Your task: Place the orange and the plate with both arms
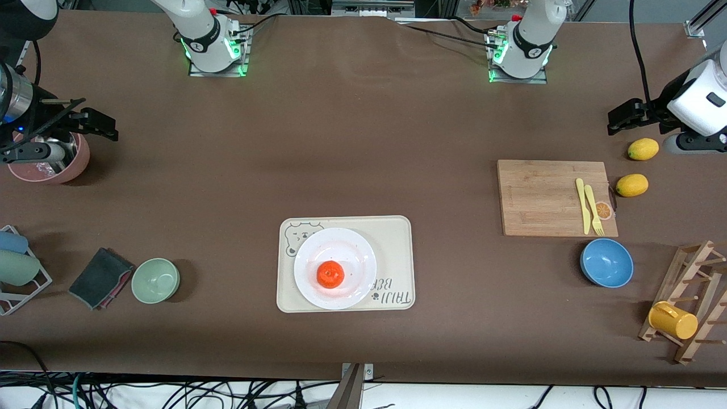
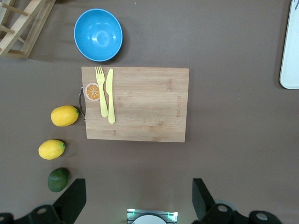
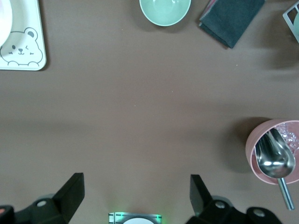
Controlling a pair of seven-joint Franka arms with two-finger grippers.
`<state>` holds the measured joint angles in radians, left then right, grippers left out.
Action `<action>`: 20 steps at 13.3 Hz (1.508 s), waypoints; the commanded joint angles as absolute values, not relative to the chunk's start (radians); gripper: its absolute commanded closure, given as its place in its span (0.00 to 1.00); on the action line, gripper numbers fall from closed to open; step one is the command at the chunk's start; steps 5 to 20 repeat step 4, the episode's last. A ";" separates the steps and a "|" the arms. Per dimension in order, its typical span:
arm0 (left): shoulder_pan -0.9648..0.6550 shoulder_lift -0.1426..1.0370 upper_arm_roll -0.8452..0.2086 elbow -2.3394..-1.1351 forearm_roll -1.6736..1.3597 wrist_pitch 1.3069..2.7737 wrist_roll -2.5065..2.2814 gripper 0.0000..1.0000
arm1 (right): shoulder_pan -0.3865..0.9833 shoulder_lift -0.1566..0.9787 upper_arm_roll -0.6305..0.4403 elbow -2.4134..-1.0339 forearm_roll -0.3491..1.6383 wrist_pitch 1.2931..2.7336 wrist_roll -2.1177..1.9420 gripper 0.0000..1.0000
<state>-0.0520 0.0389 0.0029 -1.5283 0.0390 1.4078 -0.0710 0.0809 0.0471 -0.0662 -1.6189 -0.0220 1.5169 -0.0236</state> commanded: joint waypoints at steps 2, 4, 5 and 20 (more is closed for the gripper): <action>-0.051 0.041 0.000 -1.505 0.054 1.385 -0.058 0.00 | 0.075 0.041 -0.060 -1.611 -0.025 1.513 0.017 0.00; -0.049 0.043 0.002 -1.505 0.051 1.391 -0.057 0.00 | 0.075 0.040 -0.060 -1.611 -0.023 1.513 0.017 0.00; -0.049 0.043 0.002 -1.505 0.051 1.391 -0.057 0.00 | 0.075 0.040 -0.060 -1.611 -0.023 1.513 0.017 0.00; -0.049 0.043 0.002 -1.505 0.051 1.391 -0.057 0.00 | 0.075 0.040 -0.060 -1.611 -0.023 1.513 0.017 0.00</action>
